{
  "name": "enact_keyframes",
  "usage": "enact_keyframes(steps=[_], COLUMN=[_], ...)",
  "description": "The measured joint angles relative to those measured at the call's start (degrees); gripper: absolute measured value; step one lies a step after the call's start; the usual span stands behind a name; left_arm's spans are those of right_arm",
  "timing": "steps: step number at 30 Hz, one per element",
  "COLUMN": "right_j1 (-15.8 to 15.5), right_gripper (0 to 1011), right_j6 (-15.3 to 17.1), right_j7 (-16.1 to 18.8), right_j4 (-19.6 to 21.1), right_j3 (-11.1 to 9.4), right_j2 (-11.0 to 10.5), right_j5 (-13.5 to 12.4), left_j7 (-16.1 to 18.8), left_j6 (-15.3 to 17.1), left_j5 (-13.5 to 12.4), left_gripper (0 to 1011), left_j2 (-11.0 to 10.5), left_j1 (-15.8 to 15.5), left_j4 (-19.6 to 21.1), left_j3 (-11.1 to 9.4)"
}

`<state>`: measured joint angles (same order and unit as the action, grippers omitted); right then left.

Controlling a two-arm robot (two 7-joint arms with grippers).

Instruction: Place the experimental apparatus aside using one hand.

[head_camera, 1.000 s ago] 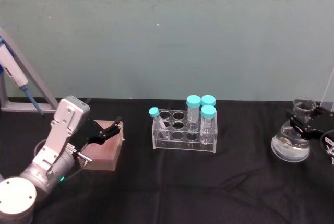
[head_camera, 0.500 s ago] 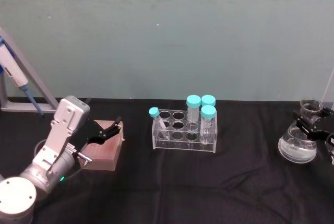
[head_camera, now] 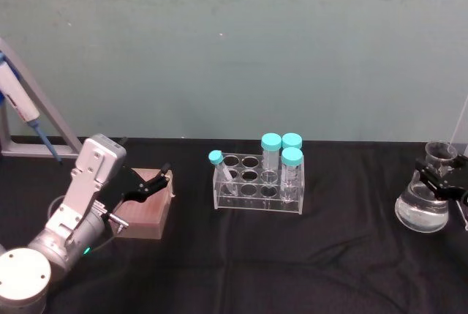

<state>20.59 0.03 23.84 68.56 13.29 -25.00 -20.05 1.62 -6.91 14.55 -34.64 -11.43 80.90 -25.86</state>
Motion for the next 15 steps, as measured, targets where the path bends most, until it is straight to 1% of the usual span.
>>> enact_keyframes(steps=[15], right_j1=[0.33], right_gripper=[458], right_j6=[0.24], right_j7=[-0.01], right_j4=[-0.92], right_j3=[-0.52], right_j2=[0.46], right_j5=[0.67], left_j7=[0.0], left_j6=[0.0], left_j5=[0.0], left_gripper=[1000], left_j2=[0.0], left_j1=[0.0], left_j4=[0.0], left_j3=[0.0])
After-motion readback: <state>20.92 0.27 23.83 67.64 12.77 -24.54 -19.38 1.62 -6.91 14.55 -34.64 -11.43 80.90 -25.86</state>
